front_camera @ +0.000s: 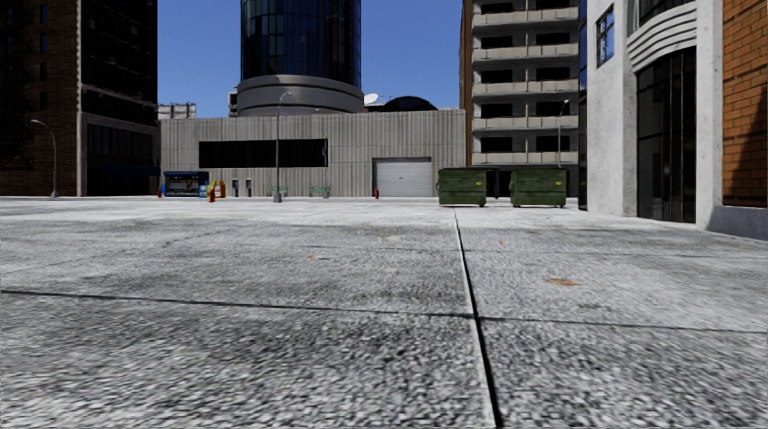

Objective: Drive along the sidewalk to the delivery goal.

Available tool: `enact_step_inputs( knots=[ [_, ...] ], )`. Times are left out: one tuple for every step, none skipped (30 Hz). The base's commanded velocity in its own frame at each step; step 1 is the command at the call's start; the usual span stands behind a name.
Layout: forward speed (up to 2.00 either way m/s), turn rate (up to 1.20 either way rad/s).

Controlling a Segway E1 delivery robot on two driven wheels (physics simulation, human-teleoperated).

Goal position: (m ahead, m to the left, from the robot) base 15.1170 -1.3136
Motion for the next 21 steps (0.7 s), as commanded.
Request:
enact_step_inputs(
  knots=[
    [2.0,0.0],
    [2.0,0.0],
    [2.0,0.0],
    [2.0,0.0],
    [2.0,0.0],
    [2.0,0.0],
    [2.0,0.0],
    [2.0,0.0],
    [2.0,0.0],
    [2.0,0.0],
    [2.0,0.0],
    [2.0,0.0],
    [2.0,0.0],
    [2.0,0.0],
    [2.0,0.0],
    [2.0,0.0],
    [2.0,0.0],
    [2.0,0.0],
    [2.0,0.0],
    [2.0,0.0],
    [2.0,0.0]
  ],
)
